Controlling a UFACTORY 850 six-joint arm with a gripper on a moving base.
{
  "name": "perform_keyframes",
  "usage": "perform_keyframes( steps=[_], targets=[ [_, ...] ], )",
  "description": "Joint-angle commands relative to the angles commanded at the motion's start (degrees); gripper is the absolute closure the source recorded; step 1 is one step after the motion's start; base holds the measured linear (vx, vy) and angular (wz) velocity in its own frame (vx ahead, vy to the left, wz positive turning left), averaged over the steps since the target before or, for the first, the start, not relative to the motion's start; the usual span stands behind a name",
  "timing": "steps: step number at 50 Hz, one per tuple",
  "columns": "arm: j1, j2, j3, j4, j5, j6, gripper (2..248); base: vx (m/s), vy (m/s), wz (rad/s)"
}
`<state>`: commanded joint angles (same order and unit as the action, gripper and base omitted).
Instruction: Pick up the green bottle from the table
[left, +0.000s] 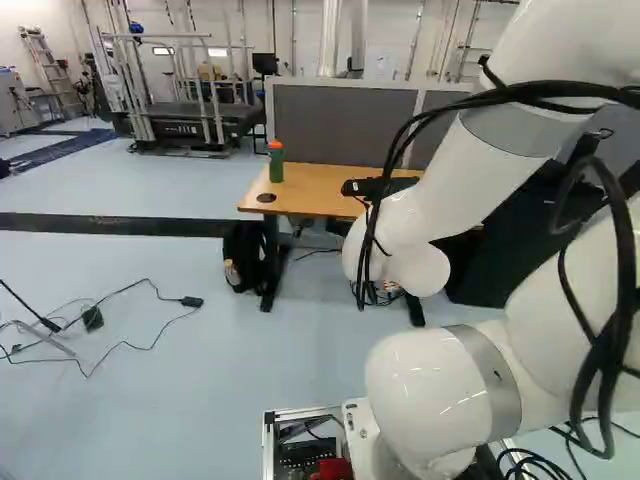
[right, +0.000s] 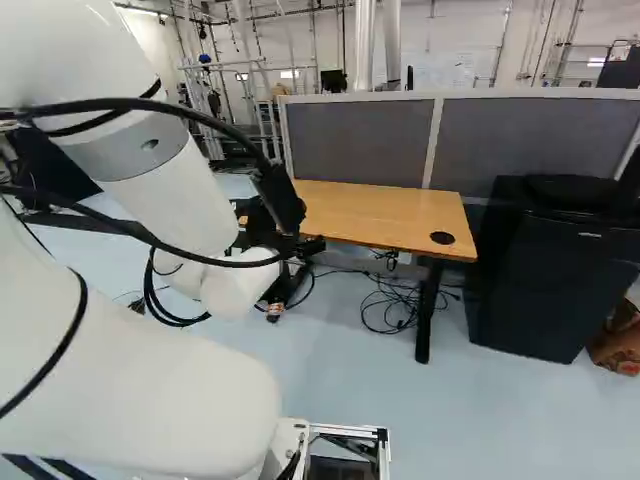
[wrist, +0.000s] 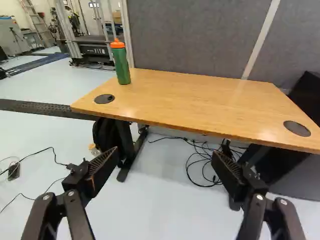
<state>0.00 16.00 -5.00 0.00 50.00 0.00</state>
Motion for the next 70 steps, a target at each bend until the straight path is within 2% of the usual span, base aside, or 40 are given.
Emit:
perform_keyframes(
  steps=[49, 70],
  targets=[
    [0.00, 0.00, 0.00, 0.00, 0.00, 0.00, 3, 0.112, 0.040, 0.181],
    [0.00, 0.00, 0.00, 0.00, 0.00, 0.00, 3, 0.183, 0.001, 0.023]
  ],
)
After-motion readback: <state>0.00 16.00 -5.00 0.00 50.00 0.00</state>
